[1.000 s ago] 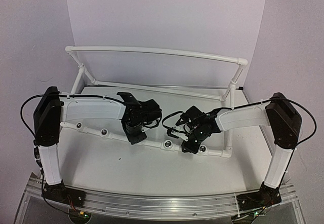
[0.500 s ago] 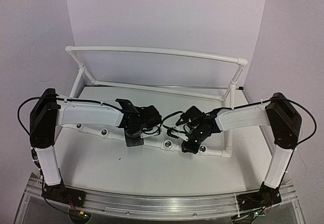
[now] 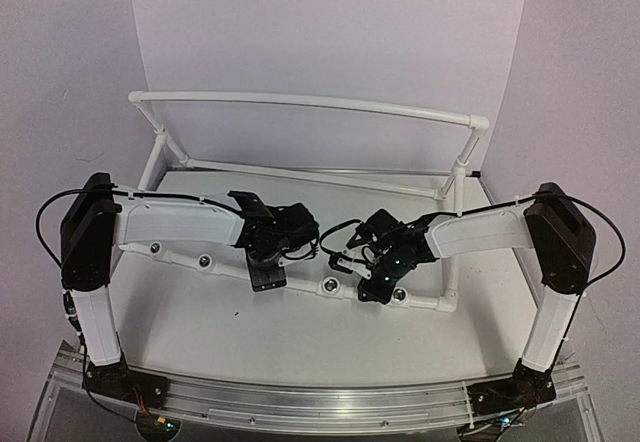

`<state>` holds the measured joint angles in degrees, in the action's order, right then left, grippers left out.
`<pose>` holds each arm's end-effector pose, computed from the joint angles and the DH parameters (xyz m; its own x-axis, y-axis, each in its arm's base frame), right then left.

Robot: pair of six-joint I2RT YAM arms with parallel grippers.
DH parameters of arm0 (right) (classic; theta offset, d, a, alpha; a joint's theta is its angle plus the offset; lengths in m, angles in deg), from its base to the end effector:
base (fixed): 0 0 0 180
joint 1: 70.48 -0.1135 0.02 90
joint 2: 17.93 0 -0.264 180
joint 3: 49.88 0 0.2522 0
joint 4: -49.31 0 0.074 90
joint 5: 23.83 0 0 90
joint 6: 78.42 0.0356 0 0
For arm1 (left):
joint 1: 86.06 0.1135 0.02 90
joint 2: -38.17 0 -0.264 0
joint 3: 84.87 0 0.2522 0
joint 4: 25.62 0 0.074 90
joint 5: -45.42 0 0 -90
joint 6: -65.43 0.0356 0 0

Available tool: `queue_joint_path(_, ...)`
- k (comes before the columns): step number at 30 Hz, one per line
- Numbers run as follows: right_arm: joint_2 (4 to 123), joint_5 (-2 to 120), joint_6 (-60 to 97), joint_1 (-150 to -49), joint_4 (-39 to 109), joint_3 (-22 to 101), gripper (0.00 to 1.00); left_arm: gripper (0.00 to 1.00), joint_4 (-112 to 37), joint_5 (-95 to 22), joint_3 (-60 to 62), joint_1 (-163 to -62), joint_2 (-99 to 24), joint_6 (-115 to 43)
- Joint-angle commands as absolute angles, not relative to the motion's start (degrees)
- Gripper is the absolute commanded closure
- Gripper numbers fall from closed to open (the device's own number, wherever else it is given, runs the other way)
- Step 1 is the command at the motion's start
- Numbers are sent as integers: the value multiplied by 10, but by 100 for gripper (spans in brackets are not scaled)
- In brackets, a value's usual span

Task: Install the water faucets

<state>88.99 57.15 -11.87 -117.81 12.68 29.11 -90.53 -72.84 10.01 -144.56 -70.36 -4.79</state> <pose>0.2443 0.2733 0.1494 -0.2544 -0.8558 -0.4504 -0.9516 0.3045 -0.0411 0.2076 -0.3066 0.2010 -0.2444 0.9692 -0.0296 0.8338 0.2256 0.5038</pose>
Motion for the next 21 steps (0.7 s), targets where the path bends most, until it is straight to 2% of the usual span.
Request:
queue_joint_path(1,894,548,-65,-1184,113,301,99,21,-924,-726,138,-1441,-660,-103)
queue_joint_path(8,894,546,-65,-1183,111,302,98,19,-937,-685,145,-1441,-582,-190)
queue_joint_path(10,893,546,-64,-1184,111,303,97,13,-940,-684,155,-1441,-559,-249)
queue_joint_path(12,895,545,-62,-1184,110,307,97,1,-943,-672,170,-1441,-538,-344)
queue_joint_path(21,895,545,-56,-1184,110,310,93,0,-943,-689,109,-1441,-429,-899)
